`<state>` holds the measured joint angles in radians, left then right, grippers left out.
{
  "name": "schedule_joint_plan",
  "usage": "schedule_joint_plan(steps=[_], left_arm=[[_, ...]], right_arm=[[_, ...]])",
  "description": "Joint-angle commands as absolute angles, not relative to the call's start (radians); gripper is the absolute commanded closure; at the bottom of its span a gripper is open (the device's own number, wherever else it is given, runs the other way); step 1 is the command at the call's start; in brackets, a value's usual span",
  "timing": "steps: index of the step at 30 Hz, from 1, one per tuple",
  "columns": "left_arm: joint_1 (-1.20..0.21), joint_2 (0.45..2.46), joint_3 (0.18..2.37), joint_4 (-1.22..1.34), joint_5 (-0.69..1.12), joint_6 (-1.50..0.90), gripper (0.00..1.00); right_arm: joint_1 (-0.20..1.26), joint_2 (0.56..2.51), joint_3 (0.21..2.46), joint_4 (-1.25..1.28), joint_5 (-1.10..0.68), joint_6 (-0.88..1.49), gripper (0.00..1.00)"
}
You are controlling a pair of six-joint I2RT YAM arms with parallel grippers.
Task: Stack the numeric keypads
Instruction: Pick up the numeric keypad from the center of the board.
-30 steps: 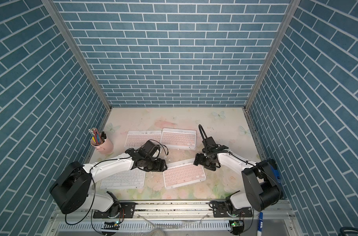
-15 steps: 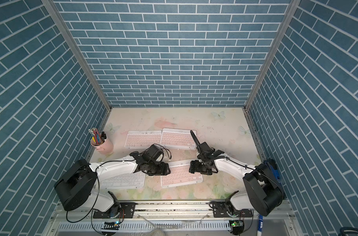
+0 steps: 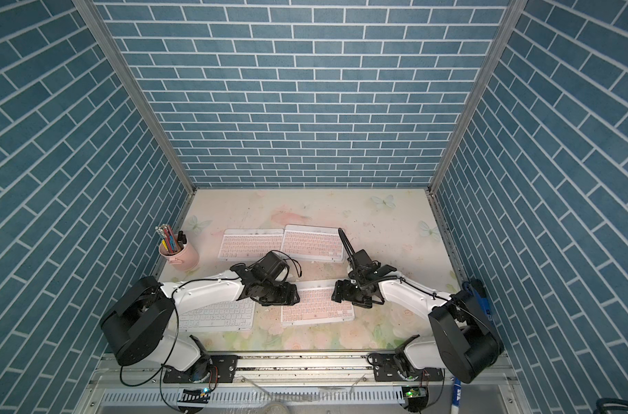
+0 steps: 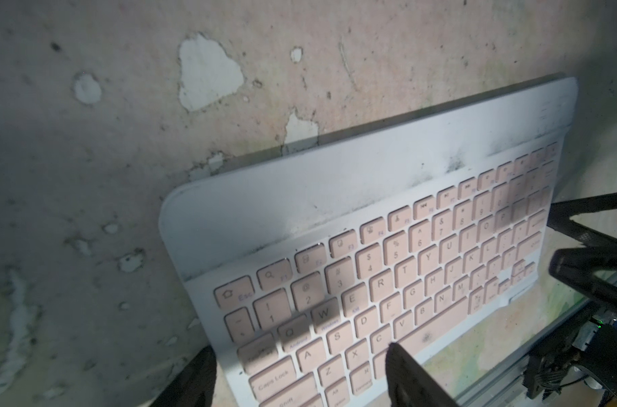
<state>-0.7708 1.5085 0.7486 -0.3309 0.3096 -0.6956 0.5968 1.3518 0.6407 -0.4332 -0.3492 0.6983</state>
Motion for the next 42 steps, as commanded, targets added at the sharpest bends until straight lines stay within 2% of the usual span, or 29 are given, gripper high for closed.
schedule_joint_plan(steps=[1,12,23,31,42], left_arm=[[-0.781,1.498,0.711,-0.353,0.321,-0.687,0.24],[-0.801,1.506,0.702,-0.31,0.337,-0.715,0.23],[-0.803,1.519,0.701,-0.292,0.348,-0.71,0.23],[-0.804,1.518,0.701,-0.279,0.355,-0.709,0.23],[-0.804,1.525,0.68,-0.258,0.376,-0.709,0.23]], right_arm=[[0.586,1.37,0.62,-0.475,-0.343,0.654,0.14],[0.636,1.415,0.595,-0.319,-0.477,0.676,0.16],[0.635,1.253,0.525,-0.057,-0.723,0.845,0.2],[0.617,1.161,0.475,0.07,-0.804,0.967,0.23],[0.58,1.057,0.446,0.148,-0.827,1.062,0.25]])
